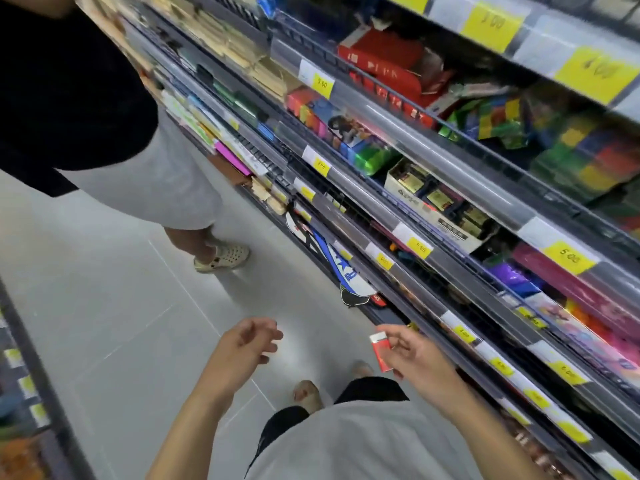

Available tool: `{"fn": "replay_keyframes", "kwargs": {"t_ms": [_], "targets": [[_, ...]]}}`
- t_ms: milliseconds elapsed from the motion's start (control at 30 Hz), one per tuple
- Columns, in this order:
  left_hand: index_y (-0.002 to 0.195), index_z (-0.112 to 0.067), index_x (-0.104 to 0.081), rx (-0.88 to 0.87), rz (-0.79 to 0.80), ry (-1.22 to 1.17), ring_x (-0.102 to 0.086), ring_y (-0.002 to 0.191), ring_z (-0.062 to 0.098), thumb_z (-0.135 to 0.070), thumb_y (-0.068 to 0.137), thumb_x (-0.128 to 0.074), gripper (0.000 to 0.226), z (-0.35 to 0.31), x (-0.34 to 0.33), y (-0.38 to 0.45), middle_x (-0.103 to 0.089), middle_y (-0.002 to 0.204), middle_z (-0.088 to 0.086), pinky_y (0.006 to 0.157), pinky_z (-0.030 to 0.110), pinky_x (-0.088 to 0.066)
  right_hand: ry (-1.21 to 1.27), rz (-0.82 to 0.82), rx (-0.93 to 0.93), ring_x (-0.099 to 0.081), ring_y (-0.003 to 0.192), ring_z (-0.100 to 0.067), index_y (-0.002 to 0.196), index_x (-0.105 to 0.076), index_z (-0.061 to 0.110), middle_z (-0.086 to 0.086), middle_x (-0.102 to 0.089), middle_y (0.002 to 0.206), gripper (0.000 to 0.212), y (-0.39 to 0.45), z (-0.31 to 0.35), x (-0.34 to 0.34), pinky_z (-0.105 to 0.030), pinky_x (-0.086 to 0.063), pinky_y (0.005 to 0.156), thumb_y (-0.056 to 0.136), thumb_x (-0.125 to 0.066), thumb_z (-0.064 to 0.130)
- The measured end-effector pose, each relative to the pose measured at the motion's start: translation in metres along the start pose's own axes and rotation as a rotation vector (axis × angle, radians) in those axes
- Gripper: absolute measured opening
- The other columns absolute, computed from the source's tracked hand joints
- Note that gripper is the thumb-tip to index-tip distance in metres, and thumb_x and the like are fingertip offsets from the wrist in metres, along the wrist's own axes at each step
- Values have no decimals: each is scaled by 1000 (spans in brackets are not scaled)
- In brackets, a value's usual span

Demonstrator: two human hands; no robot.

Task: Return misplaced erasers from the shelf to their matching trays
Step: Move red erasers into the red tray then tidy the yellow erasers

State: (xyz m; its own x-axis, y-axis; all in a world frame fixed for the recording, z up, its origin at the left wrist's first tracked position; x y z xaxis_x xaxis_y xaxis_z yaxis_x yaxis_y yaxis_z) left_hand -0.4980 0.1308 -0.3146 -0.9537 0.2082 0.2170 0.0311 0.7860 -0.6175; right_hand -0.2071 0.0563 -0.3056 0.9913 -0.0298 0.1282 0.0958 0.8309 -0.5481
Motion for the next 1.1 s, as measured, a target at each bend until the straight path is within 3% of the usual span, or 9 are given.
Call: {"fn": "replay_keyframes", "kwargs": {"t_ms": [167, 367, 567, 700, 767, 833, 933, 1000, 1100], "targets": [[109, -15, -71, -32, -1, 13, -72, 83, 12, -16, 104, -57, 15, -52, 11, 48, -79, 97, -5, 74, 25, -56, -1, -31, -10, -56, 60, -3, 116, -68, 19, 4, -67, 77, 20, 48, 18, 9, -19, -45, 64, 96, -66, 18], [109, -15, -71, -29, -8, 31, -71, 86, 14, -18, 104, -58, 14, -92, 16, 87, -79, 98, -5, 76, 26, -56, 32, 2, 55, -58, 60, -1, 117, -67, 20, 9, -67, 75, 22, 119, 74, 16, -13, -44, 62, 95, -67, 20], [109, -16, -70, -156, 42, 27, -71, 85, 13, -12, 104, -57, 14, -160, 21, 122, -79, 98, -5, 73, 21, -55, 25, 9, 219, -64, 76, -6, 116, -66, 40, 5, -69, 88, 23, 157, 160, 21, -19, -49, 69, 93, -67, 36], [104, -27, -74, -436, 145, 23, -71, 86, 11, -13, 102, -62, 18, -256, 26, 138, -80, 99, -3, 73, 18, -55, 37, -82, 353, -65, 83, -5, 118, -65, 40, 13, -66, 90, 29, 158, 219, 24, -17, -50, 75, 90, -68, 31], [102, -35, -74, -605, 227, 59, -72, 91, 13, -16, 103, -62, 23, -312, 26, 136, -79, 102, -3, 77, 24, -56, 58, -138, 390, -65, 83, -5, 117, -64, 38, 14, -66, 90, 29, 151, 246, 22, -17, -50, 76, 91, -70, 26], [106, -35, -74, -761, 293, 79, -72, 92, 13, -25, 101, -66, 14, -366, 24, 126, -78, 100, -5, 79, 30, -56, 100, -206, 413, -65, 80, -7, 114, -64, 36, 8, -69, 93, 28, 140, 272, 21, -14, -48, 72, 88, -71, 31], [108, -35, -73, -1003, 382, 71, -72, 88, 11, -38, 93, -67, 17, -437, 18, 101, -77, 98, -5, 73, 22, -58, 189, -303, 481, -63, 78, -8, 110, -67, 28, -3, -71, 98, 24, 122, 308, 21, -15, -47, 68, 86, -68, 30], [108, -37, -71, -1154, 414, 83, -71, 89, 10, -36, 95, -66, 14, -475, 10, 87, -75, 98, -8, 67, 17, -57, 199, -337, 531, -61, 79, -10, 110, -68, 26, -5, -71, 99, 21, 111, 328, 21, -19, -46, 67, 90, -66, 26], [110, -32, -68, -1401, 389, 150, -69, 96, 8, -25, 100, -64, 12, -521, -8, 72, -73, 99, -13, 82, 17, -51, 234, -381, 593, -52, 75, -20, 111, -69, 26, -2, -69, 94, 20, 98, 351, 28, -27, -42, 65, 92, -63, 25]]}}
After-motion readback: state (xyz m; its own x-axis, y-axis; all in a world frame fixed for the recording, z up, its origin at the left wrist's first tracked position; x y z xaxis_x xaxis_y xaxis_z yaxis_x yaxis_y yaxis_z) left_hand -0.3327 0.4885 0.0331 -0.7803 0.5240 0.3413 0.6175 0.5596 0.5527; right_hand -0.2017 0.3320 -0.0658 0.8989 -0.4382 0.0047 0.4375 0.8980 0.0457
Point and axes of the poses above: each hand's wrist, its own y-axis towards the middle knuckle, its own x-axis out of the back of the hand, z = x × y, the point moved 6 cm from there along y, towards the middle knuckle
